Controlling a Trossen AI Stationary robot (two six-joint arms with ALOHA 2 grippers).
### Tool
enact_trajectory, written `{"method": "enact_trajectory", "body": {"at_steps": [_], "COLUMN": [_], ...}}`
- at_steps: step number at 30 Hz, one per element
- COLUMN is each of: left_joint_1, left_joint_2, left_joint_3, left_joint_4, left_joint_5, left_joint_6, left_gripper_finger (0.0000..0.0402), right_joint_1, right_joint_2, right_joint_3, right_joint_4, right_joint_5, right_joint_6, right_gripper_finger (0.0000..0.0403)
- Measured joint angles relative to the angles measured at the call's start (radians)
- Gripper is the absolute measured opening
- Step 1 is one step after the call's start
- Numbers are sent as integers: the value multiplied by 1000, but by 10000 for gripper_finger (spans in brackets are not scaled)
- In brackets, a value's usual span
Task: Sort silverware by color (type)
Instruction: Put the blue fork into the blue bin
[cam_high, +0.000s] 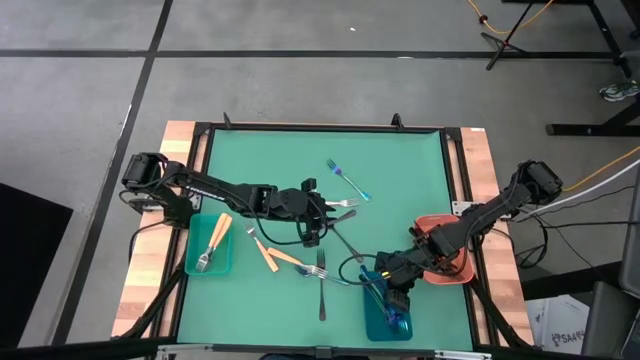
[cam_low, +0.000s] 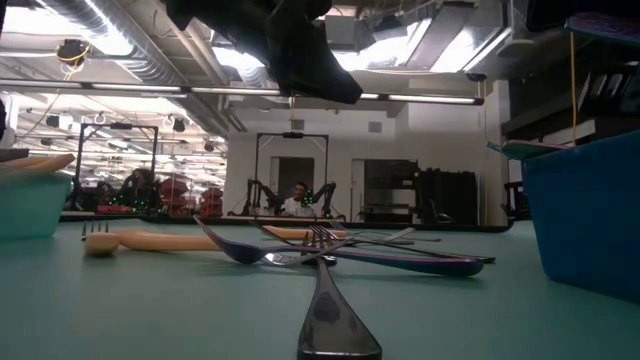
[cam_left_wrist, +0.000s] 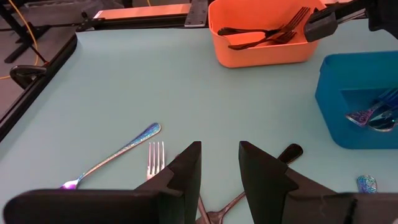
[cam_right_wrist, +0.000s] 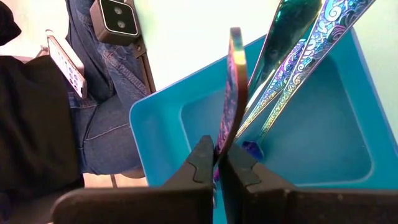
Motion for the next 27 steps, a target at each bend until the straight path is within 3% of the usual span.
{"method": "enact_trajectory", "body": {"at_steps": [13,27], "left_joint_1": [0,0], "left_joint_2": [0,0], "left_joint_3": [0,0], "left_joint_4": [0,0], "left_joint_5": [0,0], "left_joint_6": [0,0], "left_gripper_finger": [102,102], "right_joint_1": [0,0], "right_joint_2": [0,0], "right_joint_3": [0,0], "right_joint_4": [0,-1], "right_joint_5": [-2,0], "right_joint_6": [0,-1], "right_gripper_finger": [6,114]}}
